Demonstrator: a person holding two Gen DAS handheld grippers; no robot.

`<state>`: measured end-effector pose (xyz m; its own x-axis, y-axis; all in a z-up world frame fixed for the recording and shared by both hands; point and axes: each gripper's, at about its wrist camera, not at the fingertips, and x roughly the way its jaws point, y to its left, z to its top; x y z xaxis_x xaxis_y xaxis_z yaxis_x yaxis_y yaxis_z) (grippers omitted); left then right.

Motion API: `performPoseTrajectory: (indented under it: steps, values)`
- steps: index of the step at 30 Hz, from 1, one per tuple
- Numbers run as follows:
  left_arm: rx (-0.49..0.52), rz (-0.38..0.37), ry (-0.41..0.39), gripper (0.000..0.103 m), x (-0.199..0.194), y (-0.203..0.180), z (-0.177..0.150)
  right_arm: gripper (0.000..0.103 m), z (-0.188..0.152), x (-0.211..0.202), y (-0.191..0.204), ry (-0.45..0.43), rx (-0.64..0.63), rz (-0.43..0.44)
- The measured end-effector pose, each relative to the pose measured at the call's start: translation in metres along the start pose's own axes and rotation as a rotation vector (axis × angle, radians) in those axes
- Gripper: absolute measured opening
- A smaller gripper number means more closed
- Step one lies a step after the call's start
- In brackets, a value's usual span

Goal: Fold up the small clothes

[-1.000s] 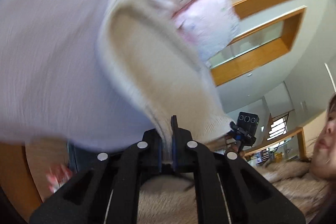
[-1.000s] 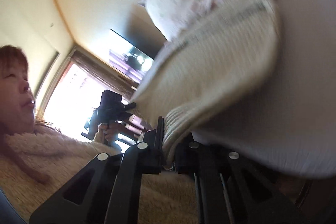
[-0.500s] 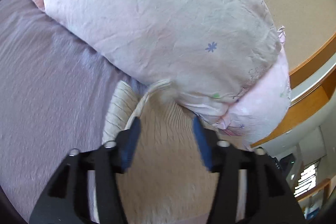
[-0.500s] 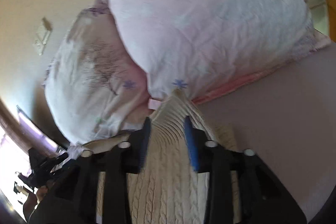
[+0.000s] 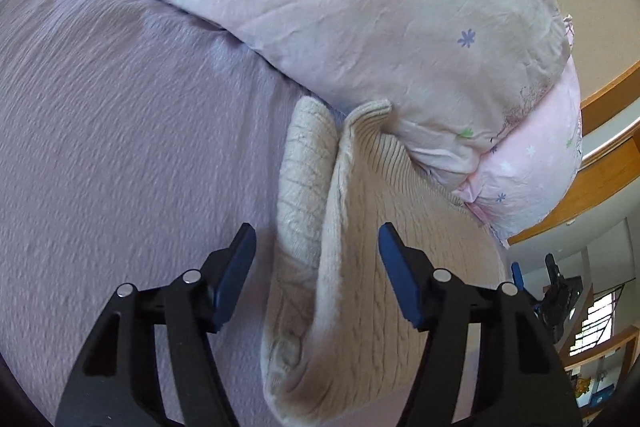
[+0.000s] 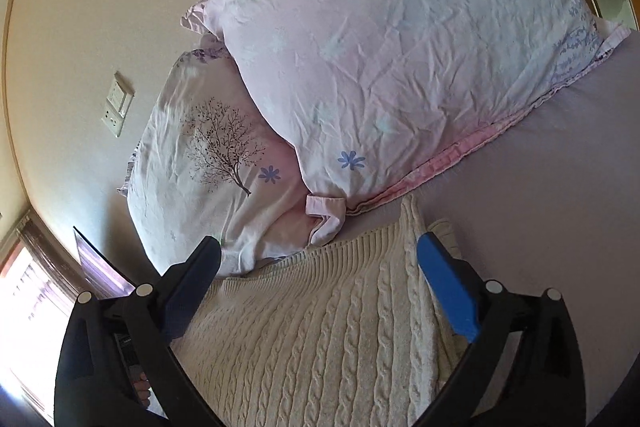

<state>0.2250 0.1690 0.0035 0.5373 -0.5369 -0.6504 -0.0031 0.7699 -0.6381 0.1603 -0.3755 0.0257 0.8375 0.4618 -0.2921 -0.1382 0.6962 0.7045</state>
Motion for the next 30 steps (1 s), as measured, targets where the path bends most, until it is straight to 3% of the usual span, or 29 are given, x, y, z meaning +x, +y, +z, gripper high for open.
performPoseTrajectory:
  steps: [2, 4, 5, 8, 12, 16, 18, 19, 20, 21, 24, 26, 28, 30]
  values:
    - [-0.041, -0.02, 0.029, 0.028, 0.011, 0.0, -0.002, 0.1, 0.0, -0.001, -0.003, 0.013, 0.029, 0.032]
    - [-0.066, -0.022, 0.019, 0.023, 0.013, 0.0, -0.003, 0.1, 0.001, -0.001, -0.004, 0.027, 0.052, 0.059]
    - [-0.108, -0.058, 0.021, 0.02, 0.012, 0.002, -0.003, 0.1, 0.001, -0.002, -0.005, 0.023, 0.062, 0.063]
    - [-0.218, -0.27, -0.014, 0.017, -0.001, -0.011, -0.001, 0.1, 0.005, -0.007, -0.004, 0.017, 0.067, 0.085]
    - [-0.094, -0.458, -0.027, 0.015, 0.0, -0.099, -0.002, 0.1, 0.012, -0.023, 0.002, -0.044, 0.011, 0.08]
    - [-0.048, -0.68, 0.102, 0.017, 0.066, -0.199, -0.02, 0.1, 0.018, -0.031, 0.002, -0.072, -0.101, -0.037]
    - [-0.099, -0.79, 0.238, 0.03, 0.117, -0.233, -0.036, 0.1, 0.022, -0.032, -0.012, -0.042, -0.079, -0.07]
    - [-0.14, -0.855, 0.339, 0.03, 0.14, -0.245, -0.048, 0.1, 0.025, -0.033, -0.022, -0.029, -0.047, -0.074]
    - [-0.146, -0.863, 0.385, 0.032, 0.149, -0.251, -0.055, 0.1, 0.028, -0.036, -0.031, -0.025, -0.009, -0.072]
    - [-0.115, -0.843, 0.395, 0.041, 0.15, -0.253, -0.059, 0.1, 0.03, -0.04, -0.039, -0.023, 0.026, -0.058]
    - [0.04, -0.668, 0.258, 0.066, 0.12, -0.238, -0.055, 0.1, 0.035, -0.042, -0.055, 0.011, 0.115, 0.003]
    - [0.108, -0.484, 0.154, 0.07, 0.097, -0.216, -0.048, 0.1, 0.032, -0.03, -0.058, 0.093, 0.147, 0.043]
    - [0.128, -0.332, 0.104, 0.073, 0.088, -0.194, -0.041, 0.1, 0.026, -0.015, -0.052, 0.168, 0.124, 0.015]
    - [0.126, -0.234, 0.088, 0.075, 0.086, -0.174, -0.038, 0.1, 0.021, -0.004, -0.042, 0.213, 0.067, -0.026]
